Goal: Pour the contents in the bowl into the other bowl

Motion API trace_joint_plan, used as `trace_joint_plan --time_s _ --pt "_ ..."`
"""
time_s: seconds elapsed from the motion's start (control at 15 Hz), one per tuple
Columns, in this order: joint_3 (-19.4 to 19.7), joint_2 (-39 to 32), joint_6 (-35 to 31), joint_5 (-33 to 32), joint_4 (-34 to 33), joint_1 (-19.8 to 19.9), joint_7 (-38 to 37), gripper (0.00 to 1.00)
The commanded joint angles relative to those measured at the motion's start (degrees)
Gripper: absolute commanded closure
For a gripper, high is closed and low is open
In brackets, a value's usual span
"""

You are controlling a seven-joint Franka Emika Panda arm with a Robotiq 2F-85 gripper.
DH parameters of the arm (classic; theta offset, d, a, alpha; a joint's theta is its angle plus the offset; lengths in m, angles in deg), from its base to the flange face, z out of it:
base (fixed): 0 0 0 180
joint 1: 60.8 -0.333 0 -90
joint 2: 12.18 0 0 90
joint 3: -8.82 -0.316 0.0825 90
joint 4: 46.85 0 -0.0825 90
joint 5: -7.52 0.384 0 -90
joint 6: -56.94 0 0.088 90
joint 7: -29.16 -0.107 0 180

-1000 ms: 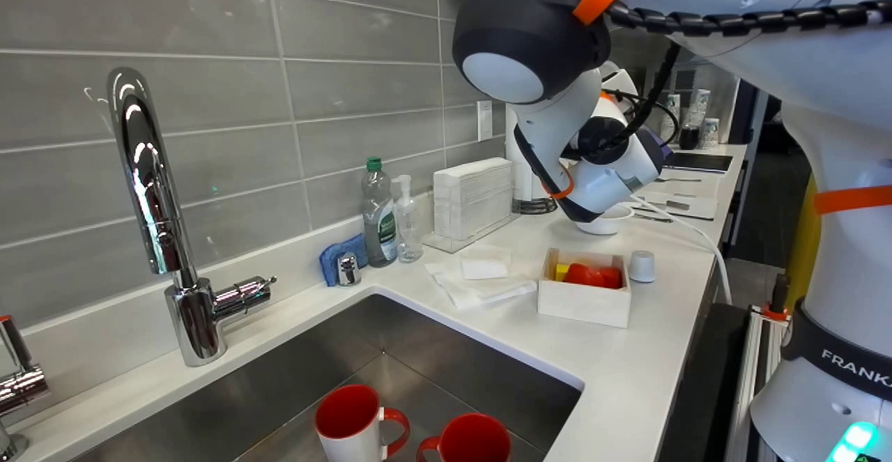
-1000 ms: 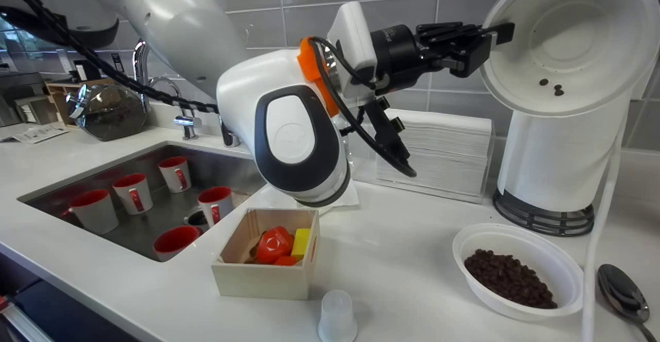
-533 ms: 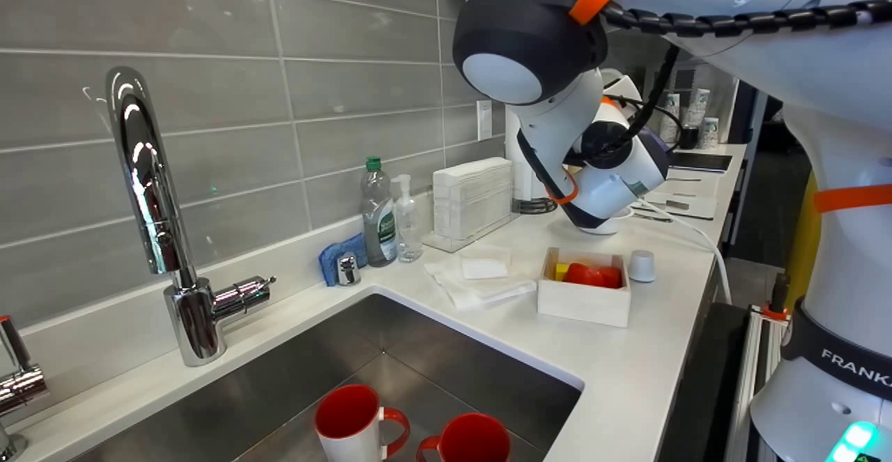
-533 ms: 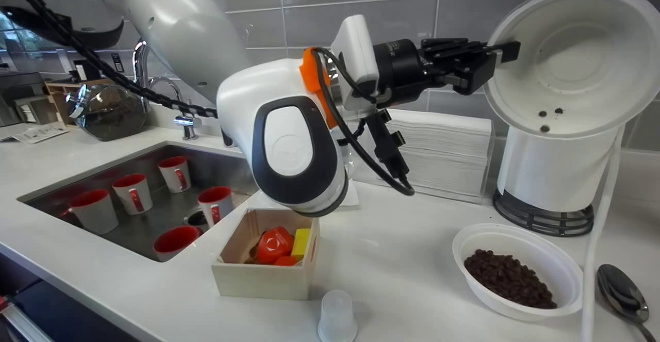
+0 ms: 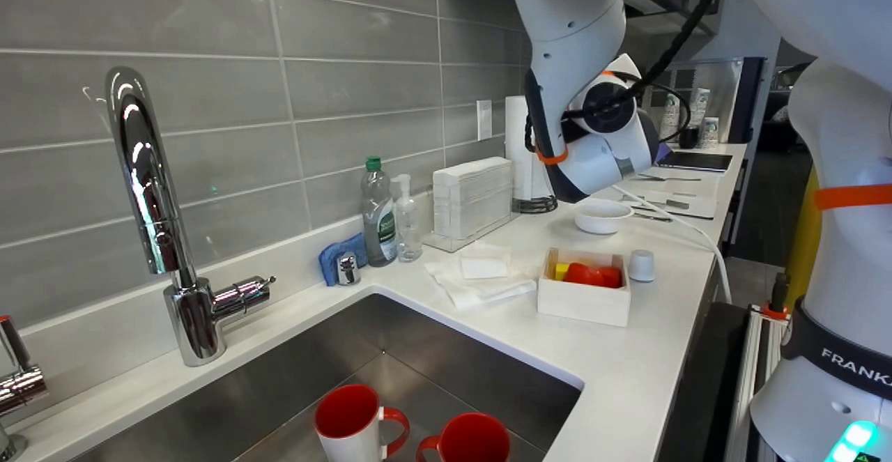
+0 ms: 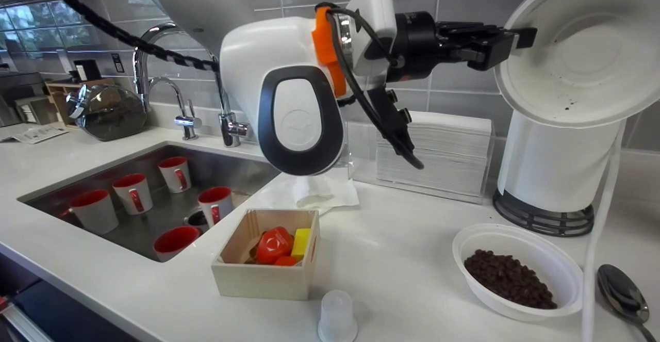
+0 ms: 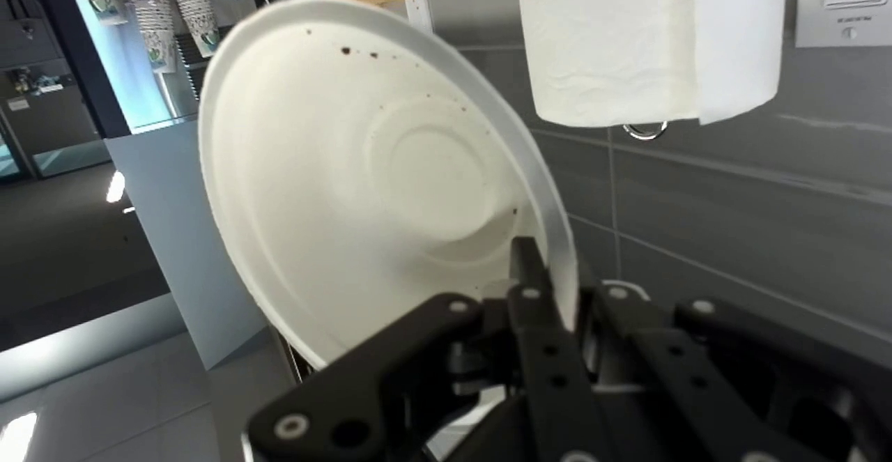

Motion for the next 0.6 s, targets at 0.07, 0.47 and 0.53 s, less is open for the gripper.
trace_joint_plan --time_s 0.07,0.47,0.53 --pt "-3.85 16.49 3.84 -0.32 -0.79 2.54 17.21 1.00" --pt "7.26 21.44 28.73 2.05 -1.49 -10.65 28.48 1.00" --pt "9.81 21.12 33.23 3.53 -2.10 -13.65 30.41 1.00"
